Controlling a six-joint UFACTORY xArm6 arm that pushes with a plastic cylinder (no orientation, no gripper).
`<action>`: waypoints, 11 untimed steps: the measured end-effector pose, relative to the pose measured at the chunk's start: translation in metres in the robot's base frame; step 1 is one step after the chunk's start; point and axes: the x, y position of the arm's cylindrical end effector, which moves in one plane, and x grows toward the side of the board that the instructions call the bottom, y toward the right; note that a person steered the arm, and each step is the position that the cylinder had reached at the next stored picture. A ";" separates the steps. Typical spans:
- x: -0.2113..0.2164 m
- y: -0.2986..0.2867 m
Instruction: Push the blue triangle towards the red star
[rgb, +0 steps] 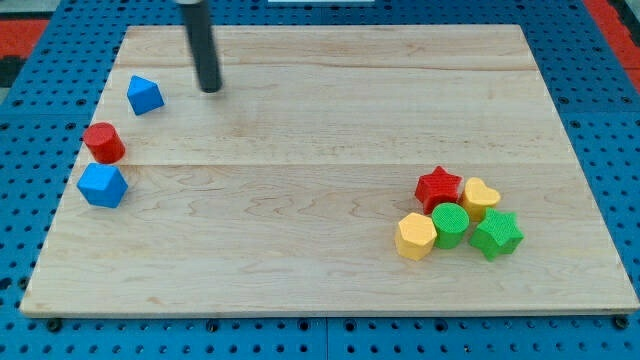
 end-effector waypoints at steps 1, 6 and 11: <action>-0.030 -0.015; 0.033 -0.003; 0.058 0.104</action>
